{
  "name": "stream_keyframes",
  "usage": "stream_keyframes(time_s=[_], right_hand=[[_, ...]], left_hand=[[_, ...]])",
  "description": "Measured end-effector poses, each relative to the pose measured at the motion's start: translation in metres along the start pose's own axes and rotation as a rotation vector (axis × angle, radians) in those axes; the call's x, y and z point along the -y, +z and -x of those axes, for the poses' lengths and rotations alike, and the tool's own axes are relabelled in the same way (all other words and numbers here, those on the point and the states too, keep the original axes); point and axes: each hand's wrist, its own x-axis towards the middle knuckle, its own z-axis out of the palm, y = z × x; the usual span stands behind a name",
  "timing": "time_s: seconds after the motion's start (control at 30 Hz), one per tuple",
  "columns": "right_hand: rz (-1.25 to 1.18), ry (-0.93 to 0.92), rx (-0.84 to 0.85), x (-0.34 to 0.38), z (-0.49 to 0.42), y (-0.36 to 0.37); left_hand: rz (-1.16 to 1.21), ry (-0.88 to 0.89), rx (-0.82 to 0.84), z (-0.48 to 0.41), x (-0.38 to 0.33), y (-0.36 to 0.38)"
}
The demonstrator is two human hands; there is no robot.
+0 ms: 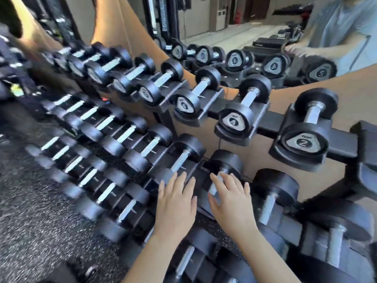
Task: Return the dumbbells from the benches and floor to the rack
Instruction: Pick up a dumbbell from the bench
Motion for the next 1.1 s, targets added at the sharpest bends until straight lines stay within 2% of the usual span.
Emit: stream_keyframes(time_s=[0.27,0.6,0.87,1.1], right_hand=[[-0.038,-0.265,0.075,0.14,0.077,0.007],[-0.083,-0.597,0.155,0.284,0.186,0.015],[-0.151,-0.839,0.219,0.368,0.245,0.029],[-0.161,-1.035,0.293,0.431,0.25,0.06]], left_hand=[[-0.014,-0.314,-0.08,0.139,0.092,-0.059],[-0.011,-0.669,-0.162,0.335,0.163,-0.099],[0.002,-0.912,-0.241,0.424,0.199,-0.115],[-0.066,-1.066,-0.244,0.466,0.234,-0.117]])
